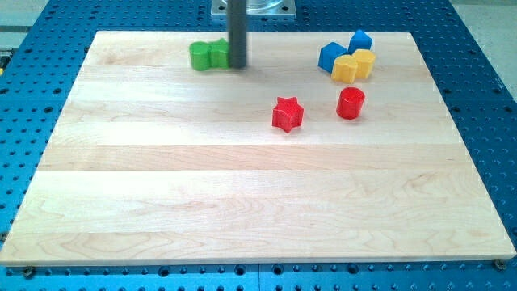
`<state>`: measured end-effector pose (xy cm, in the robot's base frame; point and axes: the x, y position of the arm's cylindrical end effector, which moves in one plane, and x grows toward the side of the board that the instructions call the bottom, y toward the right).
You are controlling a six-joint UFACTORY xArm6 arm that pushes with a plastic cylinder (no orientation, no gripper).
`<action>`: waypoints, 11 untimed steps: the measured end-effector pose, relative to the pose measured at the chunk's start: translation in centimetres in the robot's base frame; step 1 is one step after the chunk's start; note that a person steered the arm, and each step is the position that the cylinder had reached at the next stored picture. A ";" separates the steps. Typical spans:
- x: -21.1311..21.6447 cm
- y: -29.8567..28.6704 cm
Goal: Push the green blocks to the top left corner of the board
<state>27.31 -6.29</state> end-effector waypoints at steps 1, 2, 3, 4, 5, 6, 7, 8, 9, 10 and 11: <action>0.0 -6.5; 0.1 -6.8; 1.5 -5.6; 0.9 -3.8; -1.8 -0.5; -3.3 -6.6; -3.3 -10.9; -1.5 -8.9; 3.7 -9.3; 5.4 -17.7; 5.3 -22.0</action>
